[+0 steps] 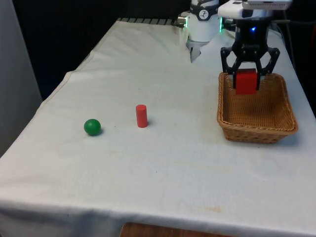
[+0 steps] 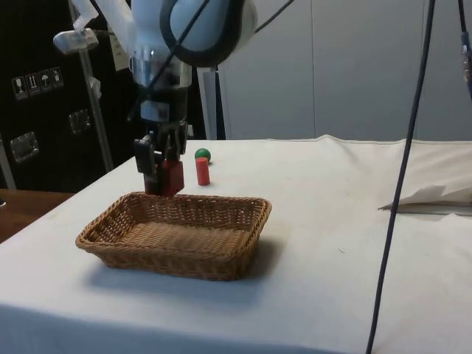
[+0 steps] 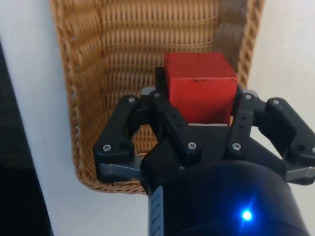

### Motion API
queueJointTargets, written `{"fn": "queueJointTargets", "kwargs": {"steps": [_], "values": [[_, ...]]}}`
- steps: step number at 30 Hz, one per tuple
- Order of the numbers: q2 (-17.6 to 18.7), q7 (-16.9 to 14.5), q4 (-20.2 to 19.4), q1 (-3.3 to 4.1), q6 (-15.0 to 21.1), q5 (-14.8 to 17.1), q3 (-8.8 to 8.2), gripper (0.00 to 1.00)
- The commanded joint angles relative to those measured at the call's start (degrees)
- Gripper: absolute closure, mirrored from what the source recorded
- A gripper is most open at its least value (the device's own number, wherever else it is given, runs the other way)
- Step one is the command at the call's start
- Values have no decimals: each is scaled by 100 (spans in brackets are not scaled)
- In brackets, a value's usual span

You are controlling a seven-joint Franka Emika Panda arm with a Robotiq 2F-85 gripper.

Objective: Pick up the object to the left of the cylinder and place it into the basket.

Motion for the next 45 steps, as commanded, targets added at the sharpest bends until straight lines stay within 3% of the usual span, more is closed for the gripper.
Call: {"fn": "queueJointTargets", "kwargs": {"steps": [1,2,3,4,13,20,21,22,23,28,29,30,31,33,34,39,45], "values": [[29,109,-57,57,138,-52,-6,98],[6,23,-29,0,46,0,29,98],[40,126,-86,57,189,-46,29,98],[57,143,-115,57,246,-40,57,98],[223,189,-338,-6,722,52,309,98],[504,132,-378,-97,1037,235,493,98],[539,218,-355,-17,980,109,367,98],[539,132,-378,-103,1066,246,504,98],[573,132,-372,-115,1094,252,521,98],[653,172,-344,-86,1112,218,493,98],[659,178,-344,-80,1112,212,487,96],[688,218,-338,-34,1100,143,413,86],[659,178,-338,-80,1106,206,481,86],[665,189,-338,-69,1106,201,476,67],[665,195,-338,-69,1100,195,470,48],[688,218,-332,-34,1100,143,418,2],[670,201,-332,-57,1094,183,458,0]]}}
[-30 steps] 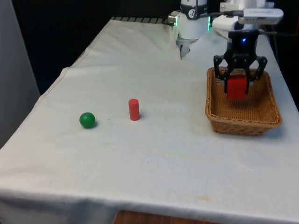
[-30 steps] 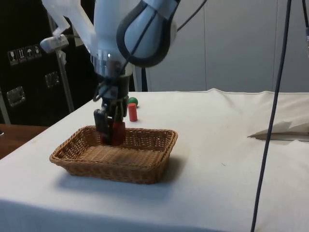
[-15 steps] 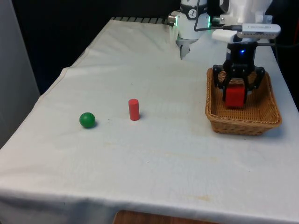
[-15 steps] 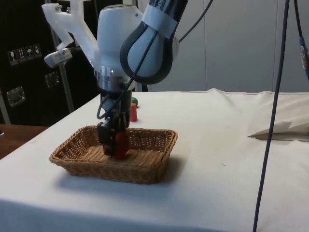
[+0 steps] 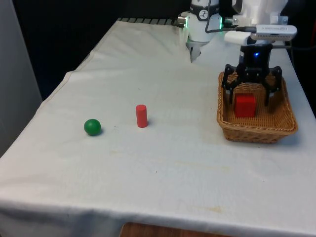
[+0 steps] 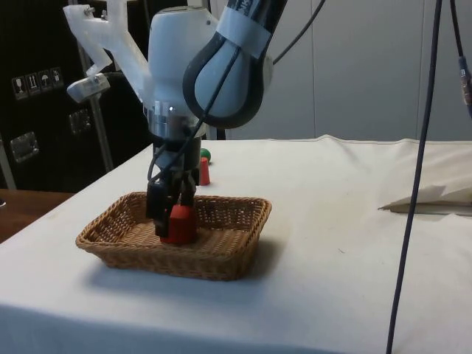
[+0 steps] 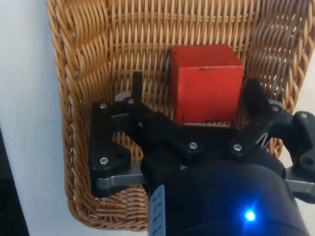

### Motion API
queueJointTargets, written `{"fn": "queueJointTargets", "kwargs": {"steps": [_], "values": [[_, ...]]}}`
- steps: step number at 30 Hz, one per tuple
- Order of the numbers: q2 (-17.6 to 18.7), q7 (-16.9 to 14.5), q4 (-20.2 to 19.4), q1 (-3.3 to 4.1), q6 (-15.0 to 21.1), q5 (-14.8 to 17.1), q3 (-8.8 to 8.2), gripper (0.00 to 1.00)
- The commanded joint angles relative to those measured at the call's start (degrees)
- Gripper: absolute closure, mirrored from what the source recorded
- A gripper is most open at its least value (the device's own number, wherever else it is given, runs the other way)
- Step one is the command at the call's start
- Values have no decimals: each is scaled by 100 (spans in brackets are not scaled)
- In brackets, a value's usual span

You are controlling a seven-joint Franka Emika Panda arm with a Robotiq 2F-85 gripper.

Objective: Pick up the object to the left of the cylinder and place it into the basket.

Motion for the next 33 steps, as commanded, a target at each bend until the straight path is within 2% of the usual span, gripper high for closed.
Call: {"fn": "queueJointTargets", "kwargs": {"steps": [1,3,8,19,20,23,33], "values": [[-23,-17,0,-23,-11,34,34,0],[-6,0,6,0,0,0,0,0],[-315,-74,-46,-46,-183,0,-29,0],[-762,-189,-92,-92,-527,-23,-132,0],[-670,-172,-63,-80,-441,0,-115,0],[-934,-235,-92,-103,-688,-40,-189,0],[-1324,-361,-74,-160,-1037,-11,-252,0]]}}
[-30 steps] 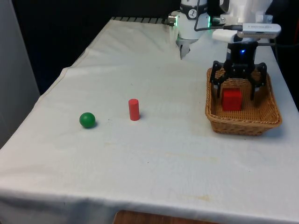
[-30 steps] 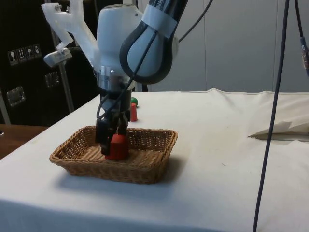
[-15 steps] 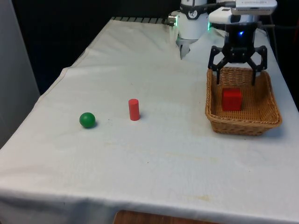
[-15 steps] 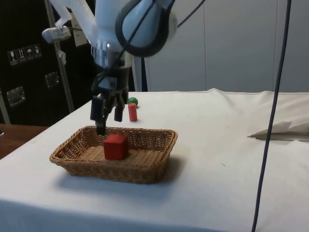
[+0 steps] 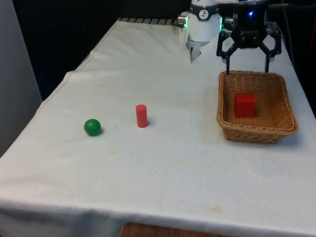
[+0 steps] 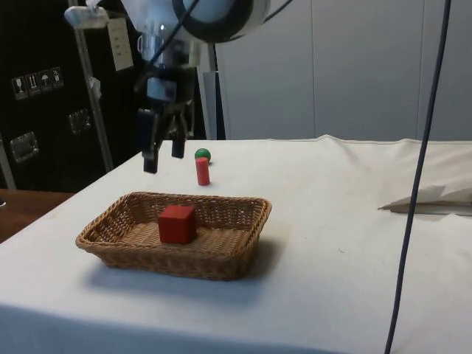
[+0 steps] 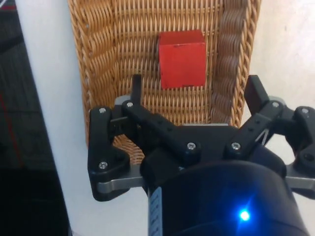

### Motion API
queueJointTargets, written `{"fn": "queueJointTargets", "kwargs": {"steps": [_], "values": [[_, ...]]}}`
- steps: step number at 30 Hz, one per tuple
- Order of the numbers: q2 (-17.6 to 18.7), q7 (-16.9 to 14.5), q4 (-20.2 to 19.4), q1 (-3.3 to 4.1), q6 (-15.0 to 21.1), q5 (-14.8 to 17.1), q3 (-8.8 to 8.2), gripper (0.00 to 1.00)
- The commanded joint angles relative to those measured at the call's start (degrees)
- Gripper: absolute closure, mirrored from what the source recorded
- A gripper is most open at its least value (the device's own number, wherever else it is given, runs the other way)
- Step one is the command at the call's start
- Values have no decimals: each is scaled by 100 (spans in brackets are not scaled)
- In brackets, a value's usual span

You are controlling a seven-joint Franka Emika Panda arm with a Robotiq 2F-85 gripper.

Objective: Pick up the object to the left of the cylinder and place it into the basket.

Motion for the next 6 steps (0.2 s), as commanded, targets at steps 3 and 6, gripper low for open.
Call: {"fn": "queueJointTargets", "kwargs": {"steps": [3,6], "values": [[-149,-52,-11,-40,-120,17,-6,0],[-206,-69,0,-52,-155,0,-40,0]]}}
